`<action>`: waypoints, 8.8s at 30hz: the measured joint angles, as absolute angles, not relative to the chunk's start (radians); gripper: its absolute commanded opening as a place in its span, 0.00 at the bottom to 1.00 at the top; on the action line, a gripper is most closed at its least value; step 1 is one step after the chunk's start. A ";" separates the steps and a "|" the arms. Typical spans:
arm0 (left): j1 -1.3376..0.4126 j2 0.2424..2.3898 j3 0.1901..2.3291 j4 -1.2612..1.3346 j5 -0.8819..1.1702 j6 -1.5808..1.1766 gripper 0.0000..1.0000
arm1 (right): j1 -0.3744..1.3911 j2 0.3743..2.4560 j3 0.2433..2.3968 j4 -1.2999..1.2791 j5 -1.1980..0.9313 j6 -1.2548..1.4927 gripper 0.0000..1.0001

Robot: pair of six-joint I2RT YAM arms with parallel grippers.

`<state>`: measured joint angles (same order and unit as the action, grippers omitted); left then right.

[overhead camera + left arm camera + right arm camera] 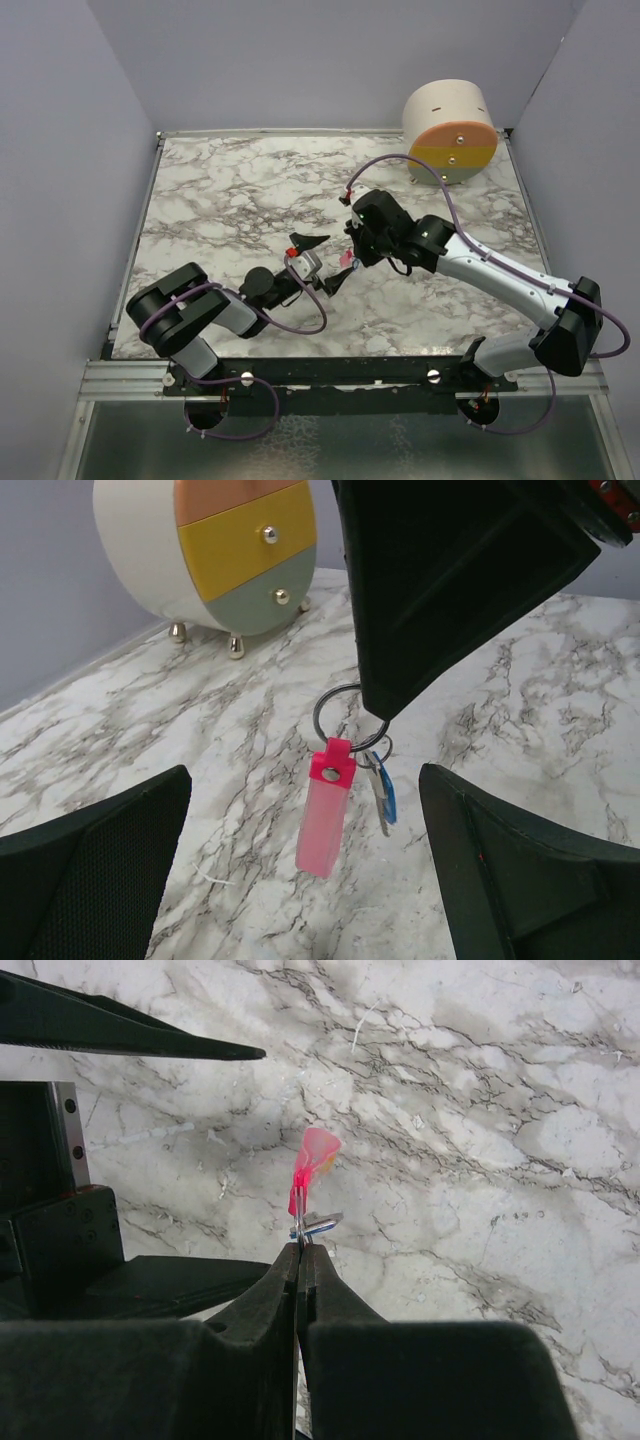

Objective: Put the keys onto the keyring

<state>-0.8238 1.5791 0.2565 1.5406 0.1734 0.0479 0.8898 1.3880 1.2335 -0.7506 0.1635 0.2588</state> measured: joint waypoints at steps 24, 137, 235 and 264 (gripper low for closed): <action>-0.824 1.724 0.366 1.541 0.102 0.079 0.99 | 0.890 1.395 1.243 -0.748 0.144 0.257 0.01; -0.840 1.713 0.323 1.541 0.053 0.012 0.09 | 0.890 1.397 1.258 -0.627 0.174 0.321 0.01; -0.818 1.470 0.299 1.367 0.036 -0.004 0.00 | 0.880 1.438 1.263 -0.520 0.207 0.324 0.27; -0.652 1.300 0.851 0.325 0.404 0.013 0.00 | 0.886 1.185 1.068 -0.515 0.429 0.339 0.28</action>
